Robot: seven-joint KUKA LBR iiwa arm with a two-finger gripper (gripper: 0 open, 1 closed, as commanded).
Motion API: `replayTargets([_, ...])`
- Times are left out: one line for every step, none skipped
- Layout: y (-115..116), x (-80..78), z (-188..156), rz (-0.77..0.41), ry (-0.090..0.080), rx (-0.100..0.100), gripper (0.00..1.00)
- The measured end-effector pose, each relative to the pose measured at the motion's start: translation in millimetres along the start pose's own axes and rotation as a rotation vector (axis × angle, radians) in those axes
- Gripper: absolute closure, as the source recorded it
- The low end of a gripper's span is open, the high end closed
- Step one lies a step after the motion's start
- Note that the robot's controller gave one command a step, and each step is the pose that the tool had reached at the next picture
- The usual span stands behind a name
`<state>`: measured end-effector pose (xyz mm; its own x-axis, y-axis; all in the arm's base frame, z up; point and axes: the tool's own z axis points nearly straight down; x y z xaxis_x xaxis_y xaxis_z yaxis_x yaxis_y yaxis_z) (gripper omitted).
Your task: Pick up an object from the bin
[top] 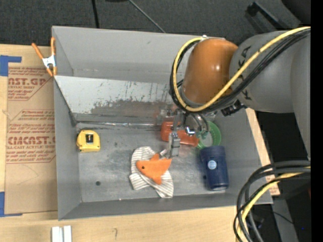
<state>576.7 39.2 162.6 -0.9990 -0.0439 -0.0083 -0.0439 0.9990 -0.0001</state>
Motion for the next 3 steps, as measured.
replayTargets([2.0,11.5,21.2,-0.033,0.006,-0.002,0.00])
replayTargets([-0.1,8.0,-12.4,-0.235,0.013,-0.002,0.00])
replayTargets([26.2,34.0,50.7,-0.219,0.010,-0.003,1.00])
